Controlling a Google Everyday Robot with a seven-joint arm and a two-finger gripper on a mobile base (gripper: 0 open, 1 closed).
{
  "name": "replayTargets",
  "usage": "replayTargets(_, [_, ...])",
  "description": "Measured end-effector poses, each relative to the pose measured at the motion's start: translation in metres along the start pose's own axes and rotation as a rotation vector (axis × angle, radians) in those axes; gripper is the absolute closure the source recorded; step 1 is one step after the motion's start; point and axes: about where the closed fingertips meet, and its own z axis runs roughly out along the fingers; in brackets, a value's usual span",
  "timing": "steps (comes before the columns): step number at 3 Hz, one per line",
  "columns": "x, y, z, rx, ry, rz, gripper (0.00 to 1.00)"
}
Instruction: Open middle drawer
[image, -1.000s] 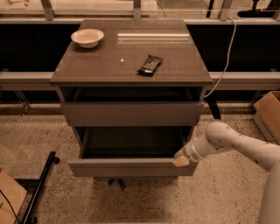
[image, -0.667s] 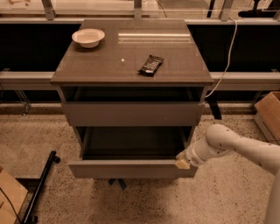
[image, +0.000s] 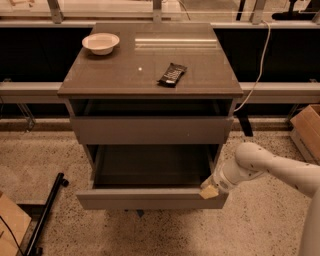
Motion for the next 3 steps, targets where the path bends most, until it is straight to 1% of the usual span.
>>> replayTargets(1, [0.006,0.006,0.001,-0.018,0.050,-0.006,0.35])
replayTargets(2, [0.005,0.006,0.000,-0.018,0.050,-0.006,0.39])
replayTargets(3, [0.036,0.028,-0.012,-0.065,0.143,0.030,0.62])
